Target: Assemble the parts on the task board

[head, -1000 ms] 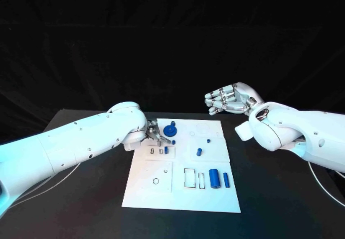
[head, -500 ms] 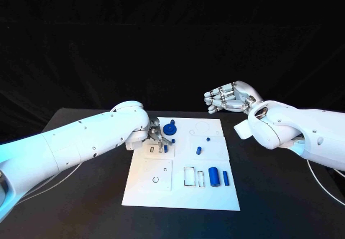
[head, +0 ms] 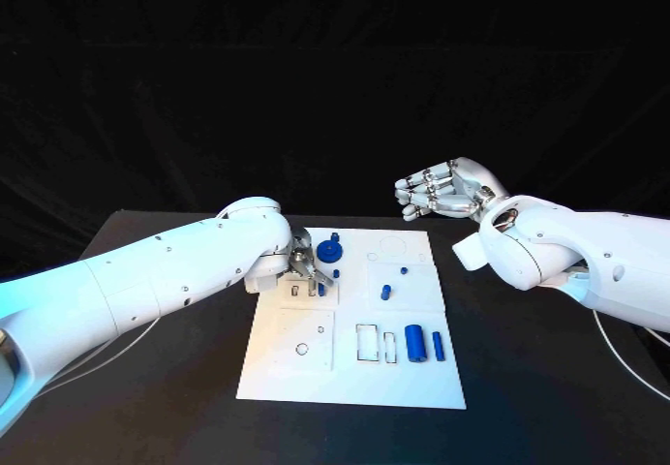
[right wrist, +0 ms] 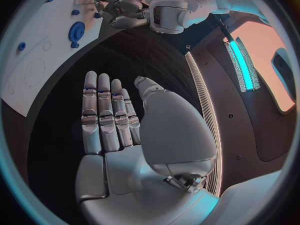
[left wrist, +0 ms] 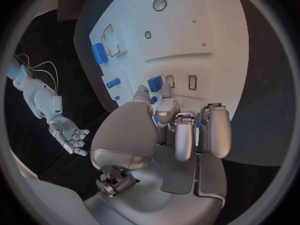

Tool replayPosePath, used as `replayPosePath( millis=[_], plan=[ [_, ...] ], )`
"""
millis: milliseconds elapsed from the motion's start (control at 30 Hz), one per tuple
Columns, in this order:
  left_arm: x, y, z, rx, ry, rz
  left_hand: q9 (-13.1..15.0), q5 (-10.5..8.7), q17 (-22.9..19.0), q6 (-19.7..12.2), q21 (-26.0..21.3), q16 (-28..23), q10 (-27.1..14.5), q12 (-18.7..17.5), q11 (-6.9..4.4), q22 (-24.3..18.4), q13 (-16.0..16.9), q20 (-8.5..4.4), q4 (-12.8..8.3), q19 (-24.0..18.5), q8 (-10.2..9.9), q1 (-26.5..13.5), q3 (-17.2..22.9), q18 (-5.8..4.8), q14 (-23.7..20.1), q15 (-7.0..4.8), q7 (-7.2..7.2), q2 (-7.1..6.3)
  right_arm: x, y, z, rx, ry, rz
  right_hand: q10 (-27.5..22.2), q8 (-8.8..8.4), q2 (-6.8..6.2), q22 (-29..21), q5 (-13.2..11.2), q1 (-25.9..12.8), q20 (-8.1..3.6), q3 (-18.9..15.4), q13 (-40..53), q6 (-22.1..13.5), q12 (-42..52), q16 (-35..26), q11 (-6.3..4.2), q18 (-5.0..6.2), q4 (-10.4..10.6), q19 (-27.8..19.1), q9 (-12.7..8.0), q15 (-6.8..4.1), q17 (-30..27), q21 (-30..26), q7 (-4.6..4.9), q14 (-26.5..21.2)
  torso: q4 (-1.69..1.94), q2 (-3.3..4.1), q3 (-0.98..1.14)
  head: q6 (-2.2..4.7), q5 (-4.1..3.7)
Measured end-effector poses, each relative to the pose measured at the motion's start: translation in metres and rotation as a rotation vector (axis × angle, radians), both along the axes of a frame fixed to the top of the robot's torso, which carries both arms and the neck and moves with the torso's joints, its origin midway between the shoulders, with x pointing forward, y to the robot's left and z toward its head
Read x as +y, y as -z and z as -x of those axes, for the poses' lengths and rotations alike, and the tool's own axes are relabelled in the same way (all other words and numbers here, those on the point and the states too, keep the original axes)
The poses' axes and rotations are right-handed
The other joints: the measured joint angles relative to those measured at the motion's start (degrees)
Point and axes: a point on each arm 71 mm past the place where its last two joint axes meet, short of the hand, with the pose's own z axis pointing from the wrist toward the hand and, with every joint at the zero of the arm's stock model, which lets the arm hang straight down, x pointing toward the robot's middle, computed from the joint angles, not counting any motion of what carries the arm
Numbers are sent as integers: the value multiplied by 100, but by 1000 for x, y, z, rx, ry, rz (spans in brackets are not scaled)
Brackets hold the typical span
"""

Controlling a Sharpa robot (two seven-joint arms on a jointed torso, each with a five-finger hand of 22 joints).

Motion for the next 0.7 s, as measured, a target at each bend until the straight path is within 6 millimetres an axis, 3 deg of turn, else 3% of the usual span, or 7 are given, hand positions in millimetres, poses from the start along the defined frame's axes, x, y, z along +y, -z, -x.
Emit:
replayPosePath(
  millis=[333,433,700],
  plan=[
    [-3,3,1,11,7,-4,102,0,0,-41,0,0,0,-26,0,-1,5,0,-8,0,0,219,163,1,0,0,1,23,1,1,0,4,-1,-1,0,0,14,0,32,-14,0,0,-10,0,0,0,0,0,0,0,-5,0,-9,22,0,0,1,3,-2,-18,9],
    [-3,3,1,13,8,-5,122,0,-1,-41,0,0,0,-26,0,-1,16,0,-6,0,22,219,209,-86,0,0,1,23,1,1,0,5,-2,-2,0,0,14,-1,32,-14,0,0,-10,0,0,0,0,0,0,0,-5,0,-9,22,0,0,0,3,-2,-23,-2],
    [-3,4,1,17,8,-2,189,0,-1,-93,22,0,0,-67,0,-1,19,0,-8,0,22,408,434,-87,0,0,10,61,1,2,-1,8,-4,-2,0,0,14,2,57,-14,12,-10,-9,0,0,-22,0,0,-9,-12,-4,0,-9,22,0,0,4,3,-3,-32,-5]
  ],
)
